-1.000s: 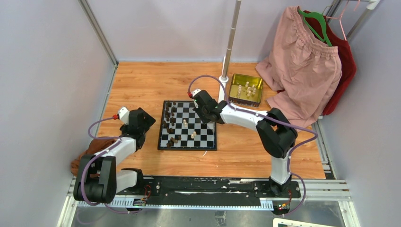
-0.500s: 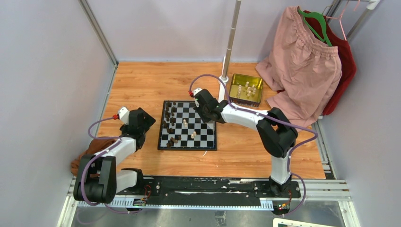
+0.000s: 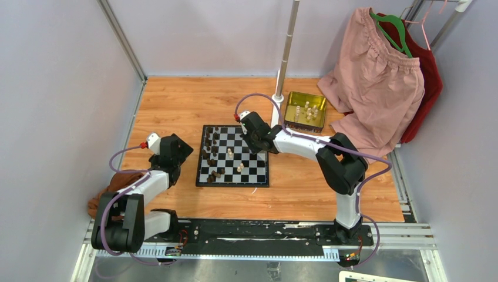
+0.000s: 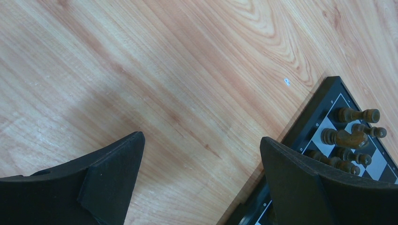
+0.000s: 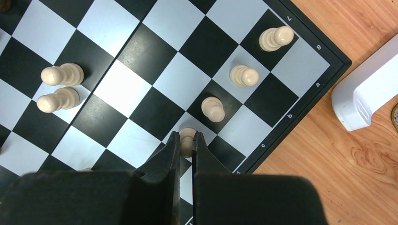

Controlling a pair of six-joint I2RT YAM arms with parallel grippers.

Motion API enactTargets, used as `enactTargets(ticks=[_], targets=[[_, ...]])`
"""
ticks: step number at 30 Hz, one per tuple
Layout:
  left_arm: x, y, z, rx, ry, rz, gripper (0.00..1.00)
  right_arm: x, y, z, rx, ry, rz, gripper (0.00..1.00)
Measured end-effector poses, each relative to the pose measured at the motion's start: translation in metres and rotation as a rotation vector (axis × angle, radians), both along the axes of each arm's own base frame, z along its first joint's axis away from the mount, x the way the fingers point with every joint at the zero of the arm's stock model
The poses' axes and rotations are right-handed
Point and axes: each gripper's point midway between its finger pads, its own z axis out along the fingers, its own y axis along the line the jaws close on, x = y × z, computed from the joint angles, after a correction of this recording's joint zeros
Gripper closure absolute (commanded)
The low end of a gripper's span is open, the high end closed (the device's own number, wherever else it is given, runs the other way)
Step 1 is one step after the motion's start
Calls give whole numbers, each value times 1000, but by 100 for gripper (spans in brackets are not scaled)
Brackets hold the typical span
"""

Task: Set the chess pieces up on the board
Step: Place the chess piece on the chessboard.

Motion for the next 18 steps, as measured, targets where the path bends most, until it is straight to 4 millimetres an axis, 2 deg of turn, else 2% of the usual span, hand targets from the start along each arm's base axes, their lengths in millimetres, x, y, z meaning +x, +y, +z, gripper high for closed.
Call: enactTargets(ticks=[4,9,18], targets=[[0,0,0,0,0,0,0,0,0,-1,0,0,0,90],[0,0,0,0,2,0,0,0,1,-1,3,3,0,74],[0,0,-1,0,3,0,0,0,1,-1,4,4,0,71]])
